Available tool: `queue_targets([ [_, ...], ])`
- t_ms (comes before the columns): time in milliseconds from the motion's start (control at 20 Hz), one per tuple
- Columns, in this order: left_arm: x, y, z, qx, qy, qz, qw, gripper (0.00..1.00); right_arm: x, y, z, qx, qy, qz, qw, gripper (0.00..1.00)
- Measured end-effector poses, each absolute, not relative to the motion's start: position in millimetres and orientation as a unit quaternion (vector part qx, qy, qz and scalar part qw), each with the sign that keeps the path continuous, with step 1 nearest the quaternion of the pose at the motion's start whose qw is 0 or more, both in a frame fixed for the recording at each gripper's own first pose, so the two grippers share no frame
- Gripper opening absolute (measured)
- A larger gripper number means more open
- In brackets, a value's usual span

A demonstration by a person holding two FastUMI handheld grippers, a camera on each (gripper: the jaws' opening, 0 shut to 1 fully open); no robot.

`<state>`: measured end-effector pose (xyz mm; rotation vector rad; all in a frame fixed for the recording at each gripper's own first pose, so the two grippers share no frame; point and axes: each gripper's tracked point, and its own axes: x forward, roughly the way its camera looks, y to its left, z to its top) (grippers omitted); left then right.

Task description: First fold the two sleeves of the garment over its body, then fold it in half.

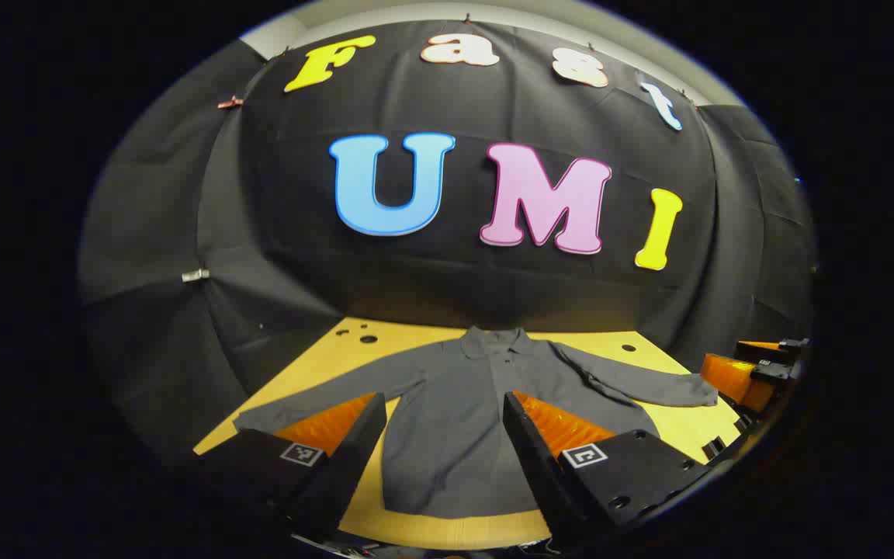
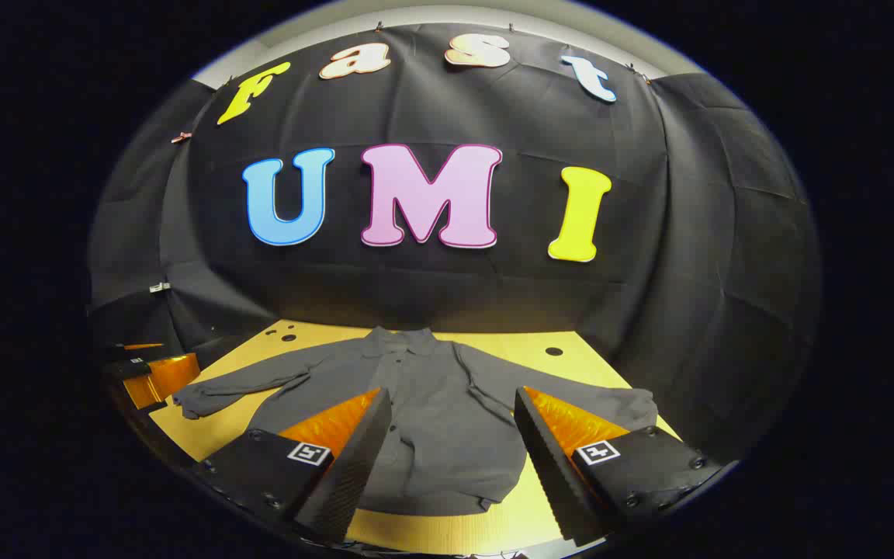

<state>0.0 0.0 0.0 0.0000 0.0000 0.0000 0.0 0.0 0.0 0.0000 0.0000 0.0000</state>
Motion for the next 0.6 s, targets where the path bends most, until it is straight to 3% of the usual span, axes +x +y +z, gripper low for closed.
queue_targets([
  [600, 24, -15, -1, 0.002, 0.017, 0.018, 1.0, 0.96, 41, -16, -3, 0.013, 0.025, 0.013, 1.0, 0.98],
])
